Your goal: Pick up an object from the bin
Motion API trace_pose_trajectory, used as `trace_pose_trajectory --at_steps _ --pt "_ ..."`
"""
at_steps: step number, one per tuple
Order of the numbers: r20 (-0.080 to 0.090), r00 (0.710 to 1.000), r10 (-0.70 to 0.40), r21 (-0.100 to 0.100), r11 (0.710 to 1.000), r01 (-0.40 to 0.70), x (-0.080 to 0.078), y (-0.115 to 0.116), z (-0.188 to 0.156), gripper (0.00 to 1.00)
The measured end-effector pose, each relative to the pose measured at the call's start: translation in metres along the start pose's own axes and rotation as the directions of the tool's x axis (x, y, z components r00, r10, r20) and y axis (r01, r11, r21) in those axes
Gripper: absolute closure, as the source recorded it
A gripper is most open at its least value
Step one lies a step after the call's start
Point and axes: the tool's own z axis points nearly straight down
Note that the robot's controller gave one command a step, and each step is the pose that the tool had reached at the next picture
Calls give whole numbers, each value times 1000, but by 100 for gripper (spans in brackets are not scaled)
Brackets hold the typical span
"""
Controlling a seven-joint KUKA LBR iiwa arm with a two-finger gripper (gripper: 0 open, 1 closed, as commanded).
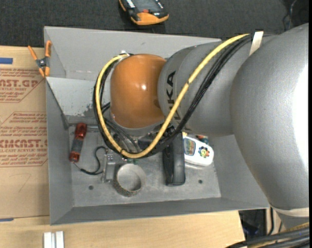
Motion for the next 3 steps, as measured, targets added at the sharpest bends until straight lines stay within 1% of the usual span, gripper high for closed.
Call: trace_pose_trajectory --at_steps 1,2,3 --pt "1 1000 -1 0 1000 1 0 0 0 0" --pt "-3 1000 -28 2 1000 28 23 -44 37 0" --pt "2 1000 -21 -2 1000 21 14 -43 37 0"
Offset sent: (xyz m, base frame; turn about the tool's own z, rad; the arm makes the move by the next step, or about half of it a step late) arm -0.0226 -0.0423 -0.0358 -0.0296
